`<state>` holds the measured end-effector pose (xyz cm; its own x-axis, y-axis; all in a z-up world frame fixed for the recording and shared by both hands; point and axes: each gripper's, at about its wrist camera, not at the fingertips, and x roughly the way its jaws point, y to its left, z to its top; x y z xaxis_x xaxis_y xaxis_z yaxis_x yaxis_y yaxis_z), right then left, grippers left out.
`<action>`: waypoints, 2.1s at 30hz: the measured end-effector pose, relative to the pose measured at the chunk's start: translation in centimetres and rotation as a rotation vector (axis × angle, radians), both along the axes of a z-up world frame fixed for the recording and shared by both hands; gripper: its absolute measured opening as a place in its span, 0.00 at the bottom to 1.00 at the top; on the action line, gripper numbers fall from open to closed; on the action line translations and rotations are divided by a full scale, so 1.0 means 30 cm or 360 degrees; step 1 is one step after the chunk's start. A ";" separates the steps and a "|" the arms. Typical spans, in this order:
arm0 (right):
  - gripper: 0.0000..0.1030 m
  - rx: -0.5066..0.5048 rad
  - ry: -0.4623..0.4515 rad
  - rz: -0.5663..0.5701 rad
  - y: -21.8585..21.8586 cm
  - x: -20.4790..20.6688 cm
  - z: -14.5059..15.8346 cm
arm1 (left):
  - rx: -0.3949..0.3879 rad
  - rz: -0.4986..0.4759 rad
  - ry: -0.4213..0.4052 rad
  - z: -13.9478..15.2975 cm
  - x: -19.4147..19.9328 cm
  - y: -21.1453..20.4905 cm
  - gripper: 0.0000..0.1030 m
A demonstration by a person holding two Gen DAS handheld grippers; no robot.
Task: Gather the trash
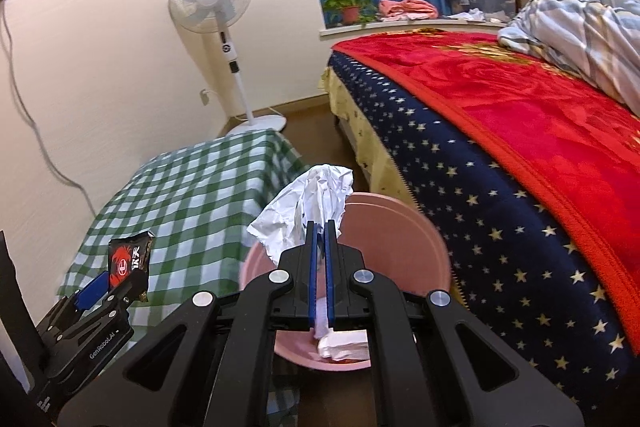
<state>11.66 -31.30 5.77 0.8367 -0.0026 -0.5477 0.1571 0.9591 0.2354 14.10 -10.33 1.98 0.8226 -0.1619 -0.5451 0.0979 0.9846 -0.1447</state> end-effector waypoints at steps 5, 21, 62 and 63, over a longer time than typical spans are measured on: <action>0.03 -0.0011 0.0029 -0.0064 -0.055 0.014 -0.027 | -0.0006 -0.0080 -0.0008 -0.019 0.033 -0.082 0.60; 0.27 0.0122 0.0096 -0.0201 -0.173 0.041 -0.083 | -0.0126 -0.0335 0.0034 -0.067 0.098 -0.239 0.76; 0.95 -0.0237 -0.0058 0.0006 0.255 -0.514 0.050 | 0.0104 0.0004 -0.0166 0.126 -0.638 0.268 0.92; 0.95 -0.0256 -0.0058 0.0020 0.271 -0.530 0.047 | 0.0106 0.0024 -0.0163 0.121 -0.640 0.276 0.92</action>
<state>-4.23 -23.16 7.17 0.8566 -0.0770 -0.5102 0.1388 0.9868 0.0840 -5.10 -2.06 5.62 0.8767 -0.1152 -0.4670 0.0939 0.9932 -0.0688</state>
